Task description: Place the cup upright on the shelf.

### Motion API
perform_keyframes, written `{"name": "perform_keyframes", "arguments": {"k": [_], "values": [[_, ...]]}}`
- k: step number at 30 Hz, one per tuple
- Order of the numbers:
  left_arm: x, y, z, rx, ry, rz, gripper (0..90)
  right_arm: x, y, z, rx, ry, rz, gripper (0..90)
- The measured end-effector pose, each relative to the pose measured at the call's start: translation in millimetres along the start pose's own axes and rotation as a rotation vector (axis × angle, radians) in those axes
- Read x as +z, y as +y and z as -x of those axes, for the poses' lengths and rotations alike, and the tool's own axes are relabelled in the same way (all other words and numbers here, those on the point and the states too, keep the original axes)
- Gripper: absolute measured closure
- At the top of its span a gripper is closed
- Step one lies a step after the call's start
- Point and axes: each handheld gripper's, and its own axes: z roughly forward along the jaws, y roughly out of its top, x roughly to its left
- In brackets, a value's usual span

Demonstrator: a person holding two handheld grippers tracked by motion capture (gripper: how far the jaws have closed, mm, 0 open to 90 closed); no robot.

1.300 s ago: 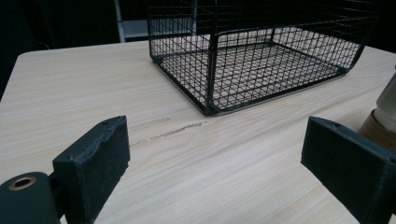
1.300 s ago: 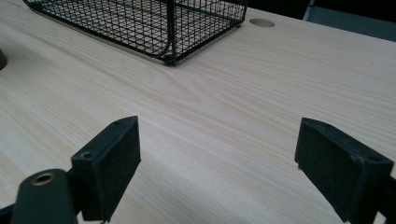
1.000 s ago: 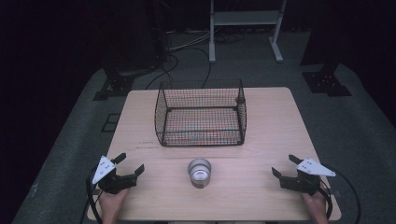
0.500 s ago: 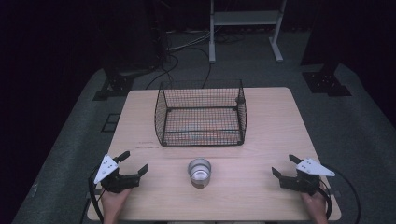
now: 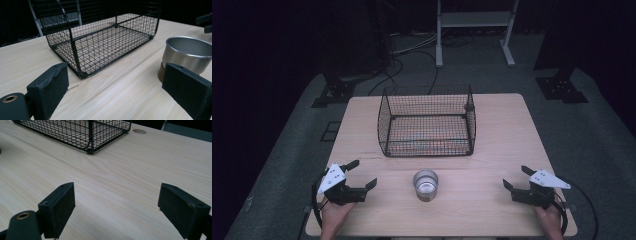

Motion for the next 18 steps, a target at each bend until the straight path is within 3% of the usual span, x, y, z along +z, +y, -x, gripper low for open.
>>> {"name": "perform_keyframes", "arguments": {"k": [11, 18], "values": [[4.7, 12.0, 8.6, 0.040, -0.046, -0.003, 3.8, -0.1, 0.1, 0.0, -0.002, 0.000, -0.002, 13.5], [10.6, 18.0, 15.6, 0.055, -0.097, -0.011, 3.3, -0.1, 0.1, -0.1, -0.004, 0.001, -0.002, 13.5]]}}
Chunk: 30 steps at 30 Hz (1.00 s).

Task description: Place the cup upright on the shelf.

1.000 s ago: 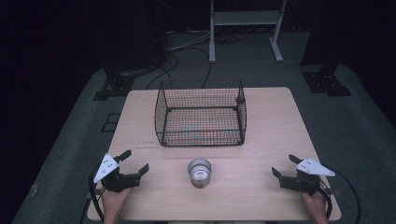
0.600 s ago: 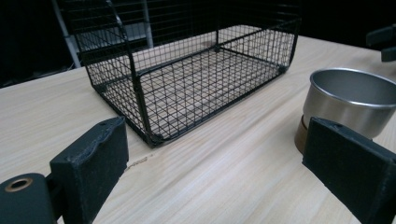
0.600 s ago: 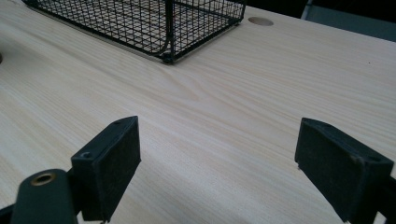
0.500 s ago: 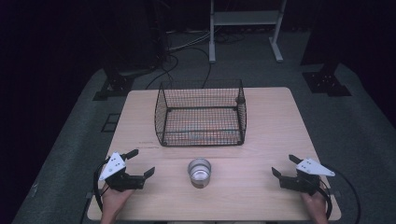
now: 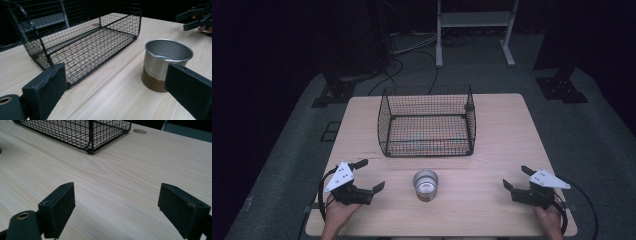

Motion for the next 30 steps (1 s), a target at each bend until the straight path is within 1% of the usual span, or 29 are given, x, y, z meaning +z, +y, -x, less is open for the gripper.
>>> {"name": "perform_keyframes", "arguments": {"k": [4, 5, 6, 9, 11, 16, 17, 18, 19, 21, 22, 23, 24, 26, 29, 30], "values": [[3.2, 2.2, 2.4, -0.005, -0.021, 0.000, 3.3, 0.0, 0.0, 0.1, 0.001, 0.000, 0.000, 13.5], [3.2, 2.2, 2.4, -0.005, -0.021, 0.000, 3.3, 0.0, 0.0, 0.2, 0.002, 0.000, 0.000, 13.5], [4.7, 3.6, 4.3, -0.001, -0.033, 0.003, 3.1, 0.0, 0.0, 0.1, 0.002, 0.000, 0.001, 13.5], [6.3, 5.5, 6.2, 0.008, -0.040, -0.001, 3.0, 0.0, 0.0, 0.1, 0.001, 0.001, 0.000, 13.5], [9.4, 7.9, 9.0, 0.017, -0.057, -0.014, 2.6, 0.0, 0.0, 0.1, 0.001, 0.001, 0.000, 13.5], [15.0, 11.5, 13.1, 0.040, -0.073, -0.026, 2.6, 0.0, 0.0, 0.1, 0.001, 0.001, 0.000, 13.5], [15.0, 11.5, 13.1, 0.040, -0.073, -0.026, 2.5, 0.0, 0.0, 0.1, 0.000, 0.001, 0.000, 13.5], [16.6, 12.6, 14.3, 0.044, -0.082, -0.033, 2.2, 0.0, 0.0, 0.1, 0.001, 0.001, 0.000, 13.5], [17.9, 13.2, 15.5, 0.041, -0.090, -0.028, 2.3, 0.0, 0.0, 0.1, 0.001, 0.001, 0.000, 13.5], [18.6, 13.7, 16.6, 0.043, -0.094, -0.030, 2.2, 0.0, 0.0, 0.1, 0.000, 0.002, 0.000, 13.5], [20.2, 15.5, 18.4, 0.044, -0.107, -0.037, 2.2, 0.0, 0.0, 0.1, 0.000, 0.001, 0.001, 13.5], [20.2, 15.5, 18.4, 0.044, -0.107, -0.037, 2.3, 0.0, 0.0, 0.1, 0.000, 0.001, 0.001, 13.5], [20.9, 16.7, 19.7, 0.042, -0.117, -0.041, 2.3, 0.0, 0.0, 0.1, 0.000, 0.001, 0.001, 13.5], [22.8, 20.7, 23.5, 0.054, -0.137, -0.038, 2.3, 0.0, 0.0, 0.1, 0.000, 0.001, 0.001, 13.5], [24.7, 23.4, 25.7, 0.060, -0.146, -0.034, 2.3, 0.0, 0.0, 0.1, 0.000, 0.001, 0.001, 13.5], [26.8, 25.5, 26.8, 0.066, -0.159, -0.042, 2.2, 0.0, -0.1, 0.1, 0.000, 0.001, 0.001, 13.5]]}}
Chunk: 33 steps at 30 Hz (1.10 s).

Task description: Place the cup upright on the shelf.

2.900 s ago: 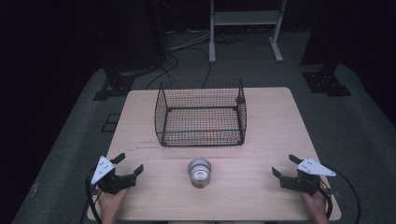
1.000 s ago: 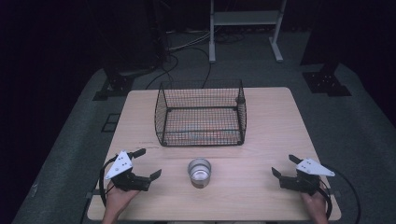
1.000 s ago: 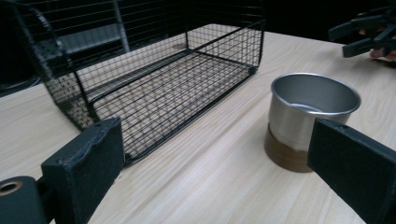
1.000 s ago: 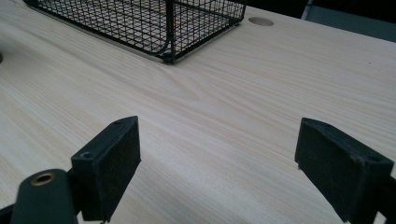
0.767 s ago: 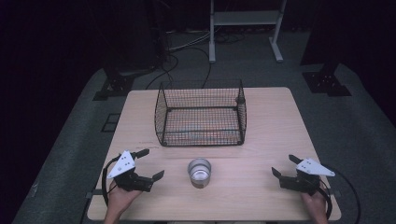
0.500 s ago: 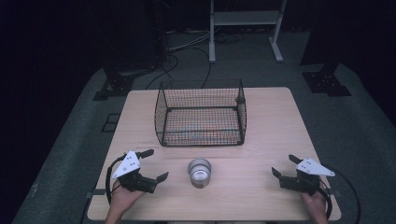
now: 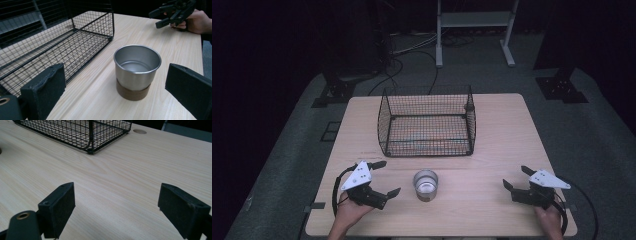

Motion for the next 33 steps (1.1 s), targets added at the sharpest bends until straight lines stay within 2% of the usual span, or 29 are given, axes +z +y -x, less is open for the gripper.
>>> {"name": "perform_keyframes", "arguments": {"k": [5, 11, 18, 23, 30, 33], "values": [[6.6, 2.9, 3.3, 0.008, -0.026, -0.017, 2.0, 0.1, -0.1, -0.3, -0.003, -0.001, 0.003, 13.5], [22.7, 5.6, 9.1, 0.036, -0.067, -0.076, 2.0, 0.0, -0.1, -0.3, -0.002, 0.001, 0.003, 13.5], [39.7, 5.9, 11.1, 0.032, -0.113, -0.115, 2.0, -0.1, -0.1, -0.1, -0.004, 0.001, 0.005, 13.5], [48.1, 4.7, 11.0, 0.029, -0.123, -0.143, 2.0, -0.2, -0.2, 0.0, -0.003, 0.001, 0.006, 13.5], [63.1, 1.4, 12.9, 0.025, -0.168, -0.198, 2.0, -0.3, -0.3, 0.0, -0.004, 0.004, 0.007, 13.4], [69.5, -0.3, 13.9, 0.027, -0.175, -0.210, 2.0, -0.4, -0.2, -0.2, -0.004, 0.004, 0.006, 13.4]]}}
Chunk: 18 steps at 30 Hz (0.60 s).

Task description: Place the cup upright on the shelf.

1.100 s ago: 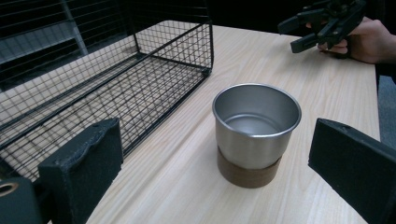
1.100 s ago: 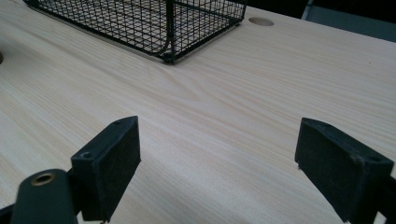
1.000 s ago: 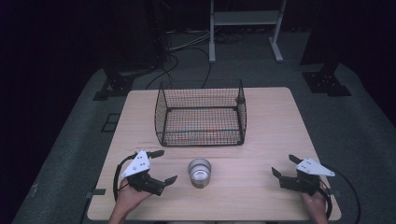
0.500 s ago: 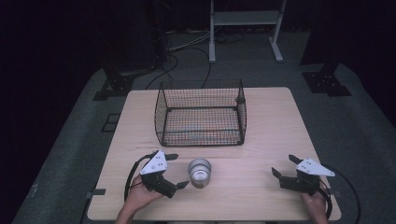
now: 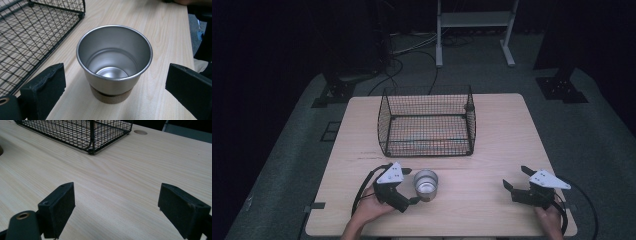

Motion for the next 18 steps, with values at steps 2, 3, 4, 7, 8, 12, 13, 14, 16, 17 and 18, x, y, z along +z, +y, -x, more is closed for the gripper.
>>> {"name": "perform_keyframes", "arguments": {"k": [2, 3, 4, 7, 8, 12, 13, 14, 16, 17, 18], "values": [[3.9, 0.2, -0.7, 0.002, 0.004, -0.019, 2.0, 0.0, 0.0, 0.2, 0.000, 0.001, 0.001, 13.4], [5.7, 0.4, -1.1, 0.002, 0.016, -0.023, 2.0, 0.1, 0.0, 0.2, 0.001, 0.001, 0.001, 13.4], [5.7, 0.4, -1.1, 0.002, 0.016, -0.023, 2.0, 0.1, 0.0, 0.3, 0.001, 0.001, 0.001, 13.4], [9.2, 0.5, -3.0, -0.014, 0.013, -0.018, 2.0, 0.1, 0.0, 0.2, 0.000, 0.002, 0.000, 13.4], [11.5, 0.8, -3.6, -0.013, 0.007, -0.024, 2.0, 0.1, 0.0, 0.2, 0.000, 0.001, 0.001, 13.4], [15.4, 1.3, -3.9, -0.014, 0.001, -0.031, 2.0, 0.1, 0.0, 0.2, 0.000, 0.002, 0.001, 13.4], [16.5, 1.7, -4.3, -0.012, 0.005, -0.035, 2.0, 0.1, 0.0, 0.2, 0.000, 0.002, 0.001, 13.4], [17.4, 1.8, -4.4, -0.008, 0.012, -0.034, 2.0, 0.1, 0.0, 0.1, 0.000, 0.002, 0.000, 13.4], [19.1, 2.0, -5.5, -0.015, 0.010, -0.028, 2.0, 0.0, 0.0, 0.0, 0.000, 0.003, 0.000, 13.4], [20.2, 2.1, -6.3, -0.017, 0.005, -0.032, 2.0, 0.0, 0.0, 0.0, 0.000, 0.003, 0.000, 13.4], [21.6, 2.2, -6.8, -0.016, 0.003, -0.039, 2.0, 0.0, 0.0, 0.0, 0.000, 0.003, 0.000, 13.4]]}}
